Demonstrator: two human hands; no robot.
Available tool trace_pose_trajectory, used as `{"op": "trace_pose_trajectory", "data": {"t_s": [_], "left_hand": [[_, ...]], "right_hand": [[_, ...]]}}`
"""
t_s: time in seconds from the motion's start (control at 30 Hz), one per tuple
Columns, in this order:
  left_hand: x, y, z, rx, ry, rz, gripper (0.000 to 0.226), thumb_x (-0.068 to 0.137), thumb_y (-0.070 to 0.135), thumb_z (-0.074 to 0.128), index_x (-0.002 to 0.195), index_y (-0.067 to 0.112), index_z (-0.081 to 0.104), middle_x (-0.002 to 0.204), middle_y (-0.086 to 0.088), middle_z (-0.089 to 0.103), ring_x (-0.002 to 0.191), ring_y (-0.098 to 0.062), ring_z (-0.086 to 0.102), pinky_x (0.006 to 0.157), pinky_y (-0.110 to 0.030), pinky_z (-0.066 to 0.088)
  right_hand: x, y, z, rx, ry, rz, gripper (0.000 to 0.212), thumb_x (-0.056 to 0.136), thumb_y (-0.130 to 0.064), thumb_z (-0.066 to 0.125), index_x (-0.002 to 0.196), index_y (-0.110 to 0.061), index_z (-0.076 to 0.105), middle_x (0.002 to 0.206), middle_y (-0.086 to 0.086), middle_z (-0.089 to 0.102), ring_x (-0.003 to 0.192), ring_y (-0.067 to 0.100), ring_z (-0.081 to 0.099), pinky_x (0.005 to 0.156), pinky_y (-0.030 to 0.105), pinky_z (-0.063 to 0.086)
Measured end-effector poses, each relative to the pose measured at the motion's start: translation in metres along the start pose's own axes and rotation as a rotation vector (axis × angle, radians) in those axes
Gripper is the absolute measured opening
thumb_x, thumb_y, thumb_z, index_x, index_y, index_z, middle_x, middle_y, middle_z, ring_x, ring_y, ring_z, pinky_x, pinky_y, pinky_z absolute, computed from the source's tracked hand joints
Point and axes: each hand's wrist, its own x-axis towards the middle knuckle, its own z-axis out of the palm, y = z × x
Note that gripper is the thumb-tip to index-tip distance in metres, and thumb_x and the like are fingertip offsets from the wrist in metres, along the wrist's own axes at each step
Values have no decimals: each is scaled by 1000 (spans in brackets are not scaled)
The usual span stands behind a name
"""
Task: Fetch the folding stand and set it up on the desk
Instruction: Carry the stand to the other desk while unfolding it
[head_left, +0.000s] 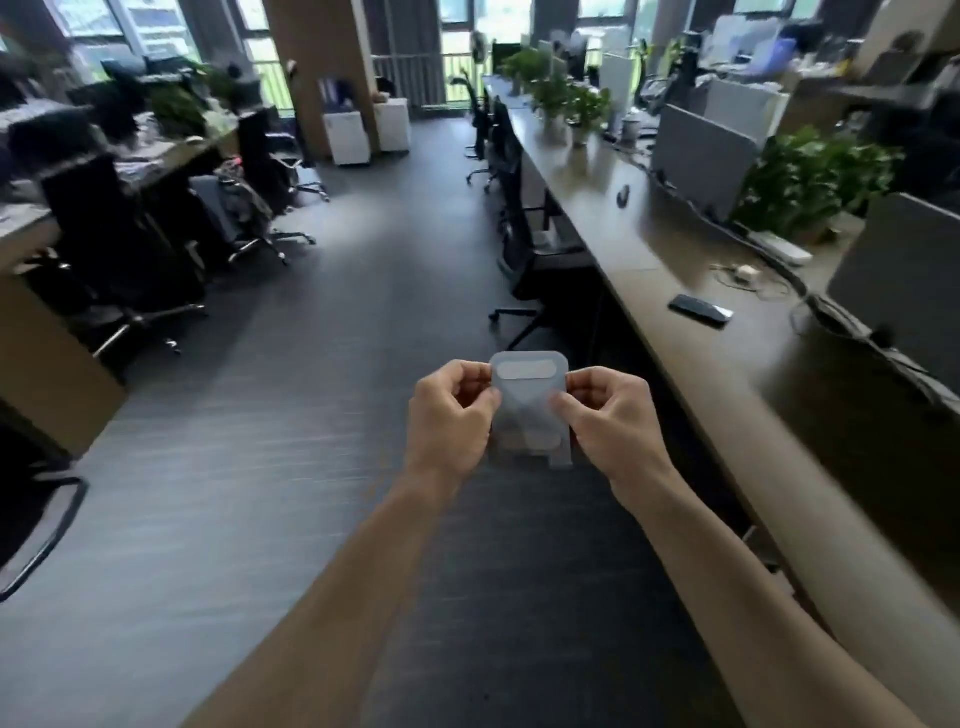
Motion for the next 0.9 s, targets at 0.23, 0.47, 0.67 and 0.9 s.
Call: {"op": "trace_pose_trajectory", "data": {"t_s": [0.23, 0.47, 0.67, 0.9], "left_hand": [[-24, -19, -209, 41, 419, -59, 16, 90, 11, 69, 105, 9, 74, 99, -8, 79, 95, -27, 75, 86, -49, 63], [-60, -42, -377, 57, 810, -137, 12, 88, 11, 68, 97, 14, 74, 93, -4, 78, 91, -25, 75, 83, -50, 63], [-66, -53, -504, 202, 1085, -149, 10, 93, 12, 65, 99, 17, 71, 95, 5, 74, 92, -12, 72, 79, -39, 65], [-47, -68, -615, 240, 1299, -170, 9, 92, 12, 66, 99, 15, 70, 96, -1, 74, 93, -18, 72, 73, -40, 66]], "right_hand": [[-28, -70, 197, 68, -403, -100, 2, 83, -14, 75, 84, -13, 73, 81, 7, 75, 76, 26, 74, 68, 45, 64], [-71, -135, 378, 84, -801, -192, 2, 87, -13, 71, 85, -13, 70, 88, 11, 73, 83, 28, 72, 67, 43, 64], [-98, -190, 529, 125, -1110, -309, 4, 89, -11, 68, 86, -11, 68, 88, 9, 70, 83, 22, 69, 62, 29, 59], [-111, -237, 672, 148, -1313, -381, 4, 88, -14, 68, 86, -11, 69, 92, 7, 72, 87, 18, 69, 63, 24, 56]]}}
